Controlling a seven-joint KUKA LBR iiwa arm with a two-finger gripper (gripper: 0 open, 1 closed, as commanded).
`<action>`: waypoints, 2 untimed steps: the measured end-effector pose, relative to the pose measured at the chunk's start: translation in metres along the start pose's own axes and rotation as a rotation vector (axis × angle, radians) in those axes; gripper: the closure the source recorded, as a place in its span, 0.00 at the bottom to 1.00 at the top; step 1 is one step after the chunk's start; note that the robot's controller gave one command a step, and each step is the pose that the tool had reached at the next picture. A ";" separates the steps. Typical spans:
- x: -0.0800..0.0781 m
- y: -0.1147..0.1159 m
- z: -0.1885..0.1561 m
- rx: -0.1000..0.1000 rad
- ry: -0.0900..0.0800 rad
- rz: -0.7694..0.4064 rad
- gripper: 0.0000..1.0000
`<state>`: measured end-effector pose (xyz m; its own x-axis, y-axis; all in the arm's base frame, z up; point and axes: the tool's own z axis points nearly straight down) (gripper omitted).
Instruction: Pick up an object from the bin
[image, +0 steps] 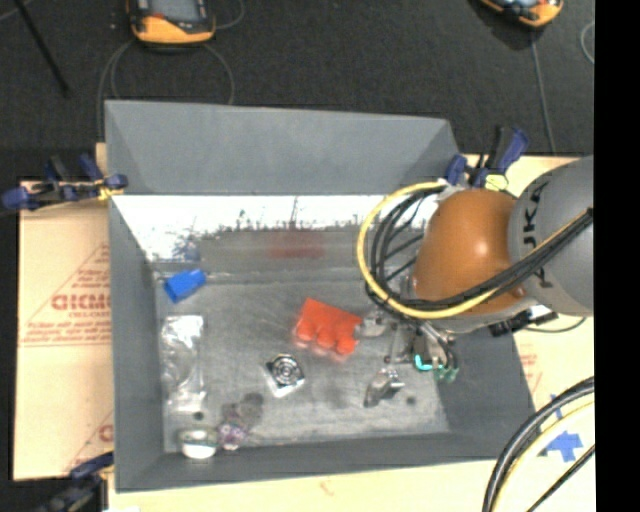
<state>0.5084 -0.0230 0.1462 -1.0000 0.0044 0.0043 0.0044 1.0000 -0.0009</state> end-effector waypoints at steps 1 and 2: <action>-0.036 -0.092 0.066 0.004 -0.008 -0.116 0.00; 0.007 -0.137 0.071 0.000 -0.025 -0.348 0.00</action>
Offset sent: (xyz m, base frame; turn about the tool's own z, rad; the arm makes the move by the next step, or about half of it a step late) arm 0.0348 -0.0871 -0.0644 -0.1216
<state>0.5007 -0.1598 0.0752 -0.9412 -0.3373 -0.0205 -0.3373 0.9414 -0.0042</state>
